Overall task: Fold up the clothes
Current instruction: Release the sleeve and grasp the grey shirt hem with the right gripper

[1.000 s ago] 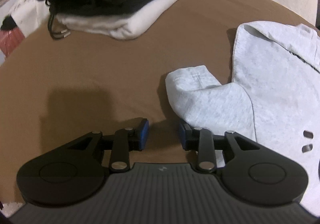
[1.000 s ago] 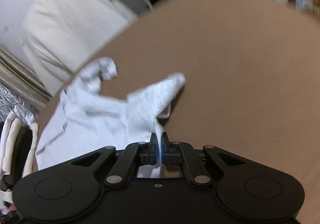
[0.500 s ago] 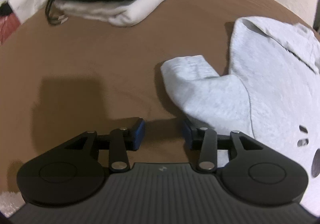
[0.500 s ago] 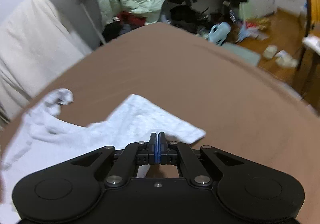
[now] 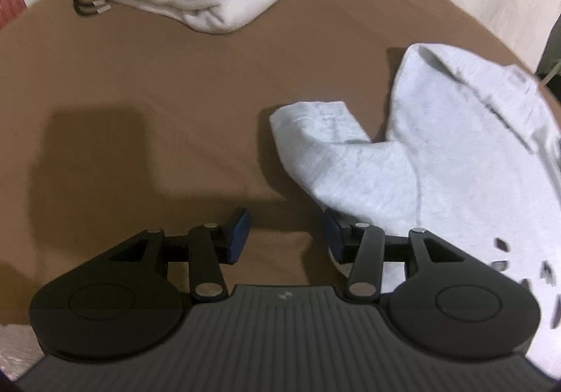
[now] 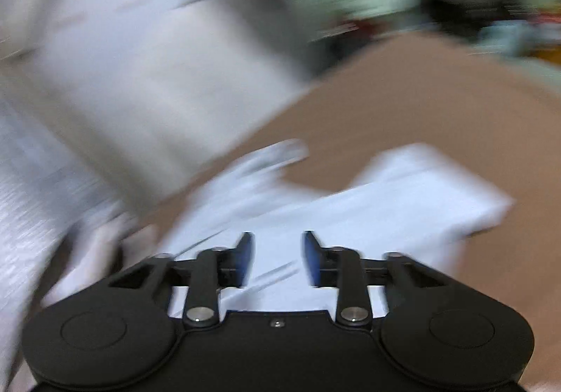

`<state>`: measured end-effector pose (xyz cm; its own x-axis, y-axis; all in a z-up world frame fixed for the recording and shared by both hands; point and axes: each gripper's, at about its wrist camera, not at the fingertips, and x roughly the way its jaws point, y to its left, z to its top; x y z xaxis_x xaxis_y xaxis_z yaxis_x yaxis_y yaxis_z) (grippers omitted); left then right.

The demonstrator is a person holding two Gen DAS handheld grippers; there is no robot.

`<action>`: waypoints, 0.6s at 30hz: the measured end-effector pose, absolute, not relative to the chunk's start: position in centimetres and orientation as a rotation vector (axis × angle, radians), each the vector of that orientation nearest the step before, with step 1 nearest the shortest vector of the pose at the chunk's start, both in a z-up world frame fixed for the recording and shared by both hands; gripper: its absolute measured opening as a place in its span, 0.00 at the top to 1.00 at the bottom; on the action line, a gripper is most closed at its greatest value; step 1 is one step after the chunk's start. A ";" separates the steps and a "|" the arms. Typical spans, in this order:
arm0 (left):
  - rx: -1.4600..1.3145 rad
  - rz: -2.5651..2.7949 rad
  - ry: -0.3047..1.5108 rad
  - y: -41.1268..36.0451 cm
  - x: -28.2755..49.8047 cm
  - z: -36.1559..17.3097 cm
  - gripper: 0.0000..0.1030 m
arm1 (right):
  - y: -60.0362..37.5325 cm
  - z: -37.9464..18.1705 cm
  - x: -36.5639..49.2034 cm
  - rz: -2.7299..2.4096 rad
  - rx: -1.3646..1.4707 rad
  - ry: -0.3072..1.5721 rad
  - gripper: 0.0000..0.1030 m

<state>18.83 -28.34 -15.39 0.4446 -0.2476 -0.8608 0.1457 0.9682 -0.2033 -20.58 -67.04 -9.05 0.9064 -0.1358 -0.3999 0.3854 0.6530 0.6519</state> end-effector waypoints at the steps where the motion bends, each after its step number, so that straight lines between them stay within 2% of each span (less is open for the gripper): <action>1: -0.112 -0.251 1.091 -28.3 18.9 -15.4 0.56 | -64.7 -8.7 -19.4 -0.235 0.753 0.376 0.39; 4: -0.123 -0.276 1.107 -28.3 18.7 -15.4 0.56 | -57.4 -9.0 -15.1 -0.096 0.549 0.533 0.39; 8: -0.210 -0.324 1.153 -27.4 18.8 -15.6 0.51 | -48.3 -13.6 -9.8 0.075 0.411 0.742 0.39; 13: -0.376 -0.432 1.232 -24.7 19.2 -15.8 0.51 | -42.0 -16.6 -5.8 0.249 0.394 0.885 0.45; 17: -0.480 -0.469 1.261 -23.8 19.6 -16.5 0.51 | -38.7 -18.3 -4.6 0.086 0.100 0.887 0.42; 18: -0.477 -0.455 1.257 -23.8 19.6 -16.5 0.51 | -38.2 -19.0 -4.1 0.095 0.056 0.885 0.45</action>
